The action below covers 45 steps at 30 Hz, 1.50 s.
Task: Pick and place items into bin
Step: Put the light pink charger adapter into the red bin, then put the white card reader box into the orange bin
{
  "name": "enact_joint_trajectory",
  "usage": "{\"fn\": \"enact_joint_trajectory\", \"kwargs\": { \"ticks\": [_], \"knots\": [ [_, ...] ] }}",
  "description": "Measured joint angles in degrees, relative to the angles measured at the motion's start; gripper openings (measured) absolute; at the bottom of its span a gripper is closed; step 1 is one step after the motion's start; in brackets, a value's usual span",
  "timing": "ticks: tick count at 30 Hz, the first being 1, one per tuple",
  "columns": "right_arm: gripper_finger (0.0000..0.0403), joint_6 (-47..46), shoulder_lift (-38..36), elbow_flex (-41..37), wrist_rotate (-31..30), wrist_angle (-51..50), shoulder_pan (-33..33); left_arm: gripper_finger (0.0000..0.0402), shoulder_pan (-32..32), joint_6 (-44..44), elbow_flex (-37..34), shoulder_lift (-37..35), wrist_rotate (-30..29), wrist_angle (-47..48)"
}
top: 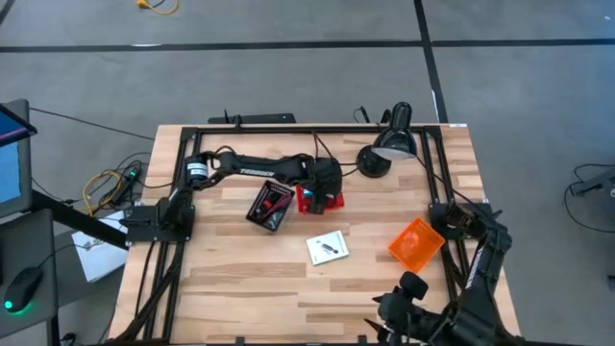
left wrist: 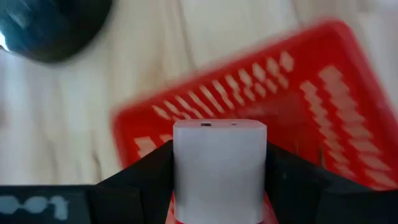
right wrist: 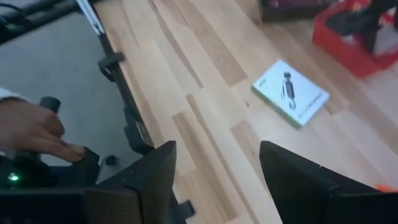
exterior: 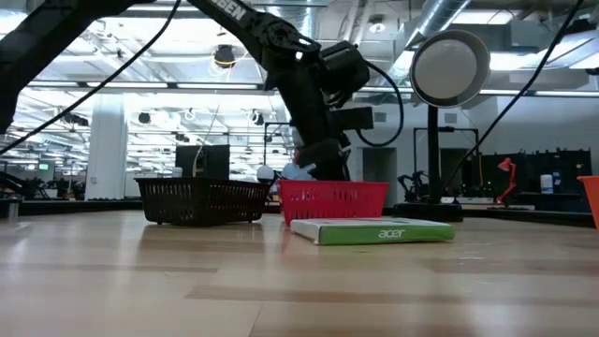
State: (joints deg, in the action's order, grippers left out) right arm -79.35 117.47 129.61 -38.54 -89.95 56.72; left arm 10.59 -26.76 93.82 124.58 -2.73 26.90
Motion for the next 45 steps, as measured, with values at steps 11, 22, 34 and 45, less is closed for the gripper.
{"fn": "enact_joint_trajectory", "kwargs": {
  "ticks": [11, 22, 34, 45],
  "knots": [
    [0.0225, -0.33, -0.02, -0.47, 1.88, 0.42, -1.76, 0.0234, 0.02, -1.61, 0.06, 1.13, -0.92, 1.04],
    [0.0225, 6.70, -2.45, -0.42, 4.17, -0.06, -4.65, 0.0242, -3.43, -0.32, 9.98, -3.57, -12.54, 18.48],
    [0.0225, 27.60, -21.24, -0.36, 1.54, 0.00, -6.82, 0.0243, -5.25, 6.30, 33.18, -19.60, -22.97, 54.80],
    [0.0225, 33.45, -33.77, -8.37, -6.79, 0.01, -4.93, 0.0242, -5.01, 20.19, 32.29, -47.13, -17.49, 63.14]
  ]
}}
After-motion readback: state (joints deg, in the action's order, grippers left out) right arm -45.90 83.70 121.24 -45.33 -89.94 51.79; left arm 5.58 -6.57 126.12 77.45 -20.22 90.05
